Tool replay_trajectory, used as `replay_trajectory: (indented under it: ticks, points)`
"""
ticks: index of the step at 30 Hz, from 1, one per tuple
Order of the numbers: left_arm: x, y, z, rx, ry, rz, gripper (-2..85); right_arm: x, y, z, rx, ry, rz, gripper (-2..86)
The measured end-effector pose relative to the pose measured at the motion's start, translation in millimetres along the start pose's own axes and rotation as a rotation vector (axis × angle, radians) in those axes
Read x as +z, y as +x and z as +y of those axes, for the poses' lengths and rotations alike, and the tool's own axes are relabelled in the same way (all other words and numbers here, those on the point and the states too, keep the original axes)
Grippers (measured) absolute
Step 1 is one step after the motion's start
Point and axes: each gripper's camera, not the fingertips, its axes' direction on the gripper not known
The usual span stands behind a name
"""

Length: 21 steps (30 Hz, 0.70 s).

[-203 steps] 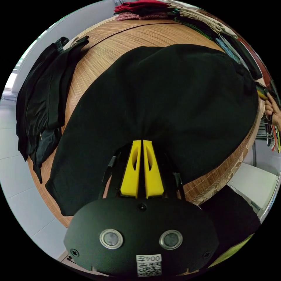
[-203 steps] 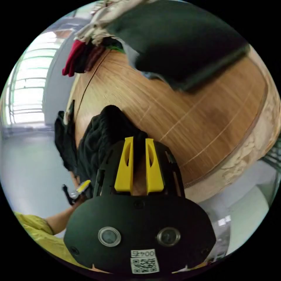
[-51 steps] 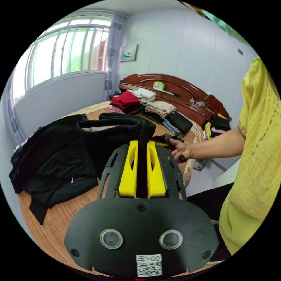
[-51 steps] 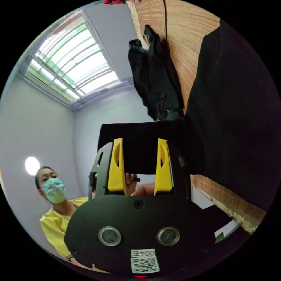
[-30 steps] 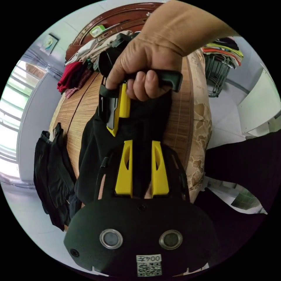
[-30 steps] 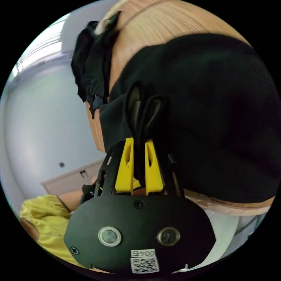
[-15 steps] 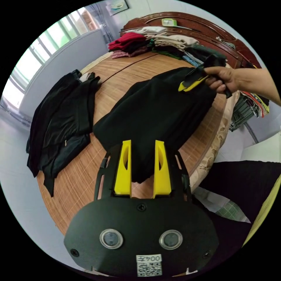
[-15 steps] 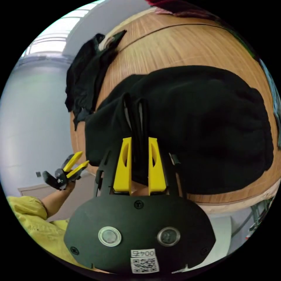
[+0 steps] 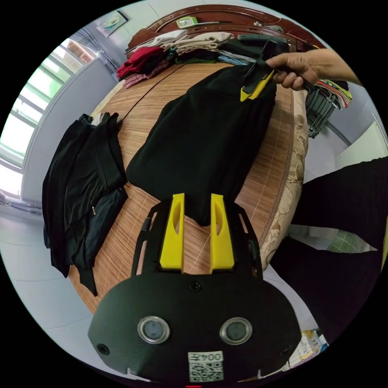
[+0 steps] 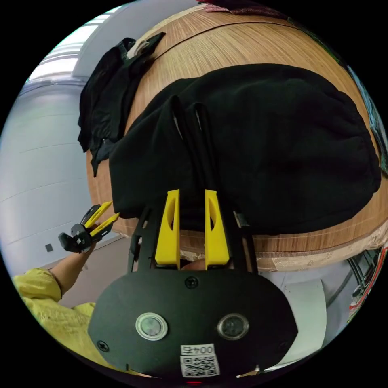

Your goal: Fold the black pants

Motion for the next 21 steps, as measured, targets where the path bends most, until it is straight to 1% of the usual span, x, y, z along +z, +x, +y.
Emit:
replay_trajectory:
  ticks: [2, 4, 7, 9, 12, 16, 19, 21]
  points:
    - [2.9, -4.7, 1.5, -0.01, -0.001, 0.014, 7.1, 4.9, -8.7, -2.5, 0.028, -0.015, 0.062, 6.4]
    - [0.4, -6.8, 2.6, -0.01, 0.004, 0.007, 5.5, 4.2, -19.7, -1.8, -0.006, -0.019, 0.104, 5.2]
    - [-14.4, -12.6, 7.1, -0.02, 0.052, -0.015, 3.8, -14.0, -44.6, 13.3, -0.099, 0.083, 0.17, 4.0]
    - [-19.6, -16.4, 12.5, -0.023, 0.069, -0.012, 3.4, -18.8, -49.1, 25.0, -0.098, 0.115, 0.168, 3.8]
    - [-10.5, -15.9, 18.2, -0.008, 0.047, 0.033, 3.2, 1.7, -37.8, 35.7, -0.028, 0.071, 0.166, 3.9]
    - [17.9, -13.6, 15.9, 0.006, -0.032, 0.056, 3.4, 21.6, -25.1, 28.4, 0.072, 0.066, 0.099, 4.3]
    - [11.0, -31.9, 15.7, -0.008, -0.043, 0.109, 4.4, 13.2, -30.2, 22.7, 0.034, 0.007, 0.088, 5.7]
    - [-3.2, -45.5, 19.8, -0.014, -0.025, 0.155, 5.7, -1.7, -34.2, 24.2, -0.004, 0.025, 0.089, 7.5]
